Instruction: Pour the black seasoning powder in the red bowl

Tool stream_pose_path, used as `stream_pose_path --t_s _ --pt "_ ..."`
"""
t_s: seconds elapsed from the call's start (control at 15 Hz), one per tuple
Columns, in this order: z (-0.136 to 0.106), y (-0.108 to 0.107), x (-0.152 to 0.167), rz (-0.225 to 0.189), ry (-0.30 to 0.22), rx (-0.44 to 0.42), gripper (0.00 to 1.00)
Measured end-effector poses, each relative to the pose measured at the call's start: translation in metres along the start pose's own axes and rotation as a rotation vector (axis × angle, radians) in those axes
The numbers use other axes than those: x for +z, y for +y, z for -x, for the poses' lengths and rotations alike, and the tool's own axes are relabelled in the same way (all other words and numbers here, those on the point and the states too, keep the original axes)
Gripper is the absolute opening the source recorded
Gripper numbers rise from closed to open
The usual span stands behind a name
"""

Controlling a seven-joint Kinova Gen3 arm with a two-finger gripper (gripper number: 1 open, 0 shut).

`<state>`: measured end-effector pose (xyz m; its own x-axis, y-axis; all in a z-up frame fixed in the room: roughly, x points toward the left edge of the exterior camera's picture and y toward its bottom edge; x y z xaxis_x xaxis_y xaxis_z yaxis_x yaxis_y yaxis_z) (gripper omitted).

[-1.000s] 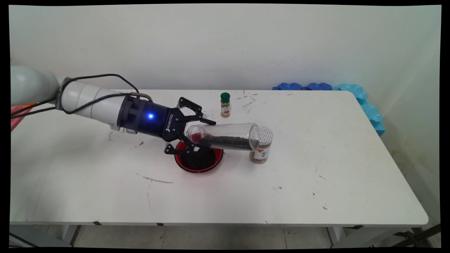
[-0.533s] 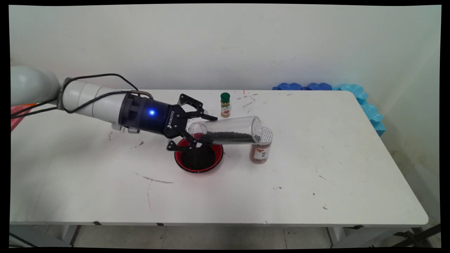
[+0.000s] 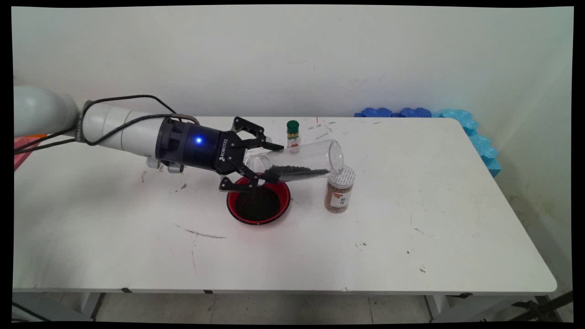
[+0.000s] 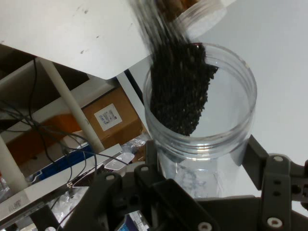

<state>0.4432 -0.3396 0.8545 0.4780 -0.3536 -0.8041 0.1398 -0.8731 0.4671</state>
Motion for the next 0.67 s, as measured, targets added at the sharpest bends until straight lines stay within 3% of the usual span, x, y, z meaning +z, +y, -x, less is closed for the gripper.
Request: stream_pose_path --t_s 0.67 --pt "-0.0003 0.0023 0.0002 0.021 -0.014 -0.035 0.0"
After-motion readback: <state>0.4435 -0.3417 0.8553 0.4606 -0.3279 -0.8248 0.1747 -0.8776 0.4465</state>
